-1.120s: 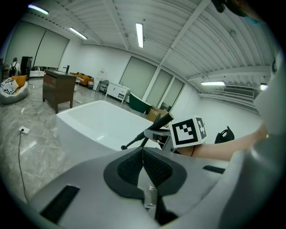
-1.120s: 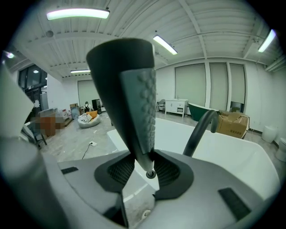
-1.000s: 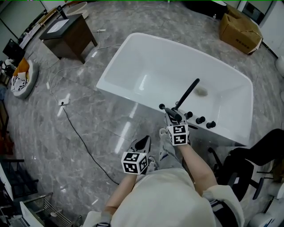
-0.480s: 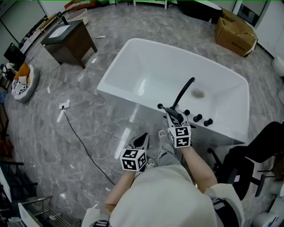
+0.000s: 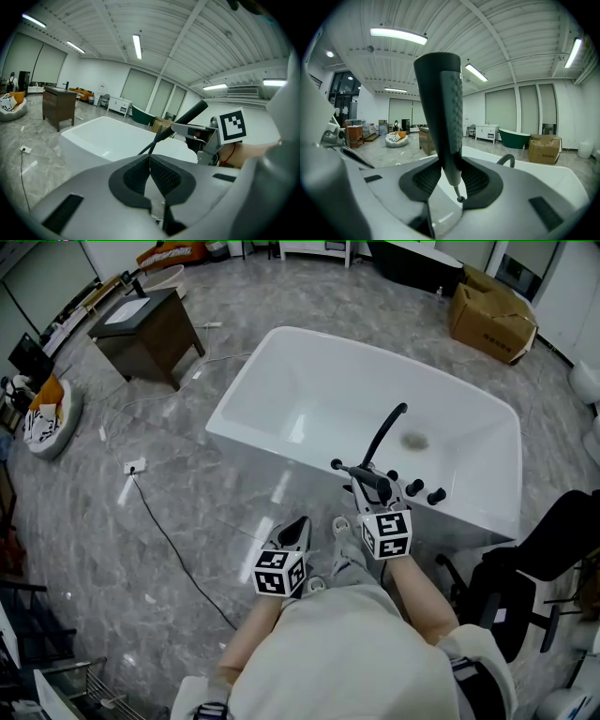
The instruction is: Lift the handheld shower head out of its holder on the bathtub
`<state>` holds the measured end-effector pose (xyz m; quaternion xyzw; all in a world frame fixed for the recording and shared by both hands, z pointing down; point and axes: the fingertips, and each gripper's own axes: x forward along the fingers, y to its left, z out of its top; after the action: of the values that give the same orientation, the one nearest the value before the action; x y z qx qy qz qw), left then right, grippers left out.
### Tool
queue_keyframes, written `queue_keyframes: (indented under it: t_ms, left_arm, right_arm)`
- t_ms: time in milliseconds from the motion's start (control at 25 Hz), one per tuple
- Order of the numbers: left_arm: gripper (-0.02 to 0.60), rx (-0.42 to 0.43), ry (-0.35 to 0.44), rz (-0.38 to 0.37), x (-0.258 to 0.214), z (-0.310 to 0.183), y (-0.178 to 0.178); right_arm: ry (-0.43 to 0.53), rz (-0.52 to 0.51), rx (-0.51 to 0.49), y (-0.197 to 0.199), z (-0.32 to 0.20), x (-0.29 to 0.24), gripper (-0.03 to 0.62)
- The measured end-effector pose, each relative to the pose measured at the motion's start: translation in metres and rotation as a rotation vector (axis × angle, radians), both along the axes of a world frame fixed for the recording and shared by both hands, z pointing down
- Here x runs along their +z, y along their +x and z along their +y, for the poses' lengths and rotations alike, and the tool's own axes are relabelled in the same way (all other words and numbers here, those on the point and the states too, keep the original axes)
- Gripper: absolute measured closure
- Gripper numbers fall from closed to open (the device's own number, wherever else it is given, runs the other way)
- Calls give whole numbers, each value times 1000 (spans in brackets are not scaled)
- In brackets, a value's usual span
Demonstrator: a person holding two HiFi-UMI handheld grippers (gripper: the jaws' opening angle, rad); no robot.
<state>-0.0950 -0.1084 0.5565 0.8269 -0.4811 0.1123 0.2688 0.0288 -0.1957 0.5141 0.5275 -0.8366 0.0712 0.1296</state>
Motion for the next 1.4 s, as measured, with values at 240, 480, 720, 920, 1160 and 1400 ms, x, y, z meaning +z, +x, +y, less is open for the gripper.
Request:
queue_keyframes:
  t_ms: [240, 480, 720, 920, 1160, 1400]
  left_arm:
    - [560, 11, 20, -13, -6, 0, -4]
    - [561, 16, 40, -21, -11, 3, -8]
    - [561, 20, 52, -24, -13, 5, -10]
    - [561, 22, 59, -21, -14, 7, -8]
    - [561, 27, 62, -15, -14, 6, -7]
    - [560, 21, 57, -13, -13, 8, -8]
  right_arm:
    - [73, -2, -25, -6, 14, -34, 448]
    - [174, -42, -27, -7, 29, -78, 448]
    - [257, -77, -26, -6, 39, -115, 448]
    - [312, -97, -30, -4, 47, -136, 448]
    - [323, -111, -30, -5, 49, -141, 448]
    - [321, -112, -35, -5, 50, -140, 448]
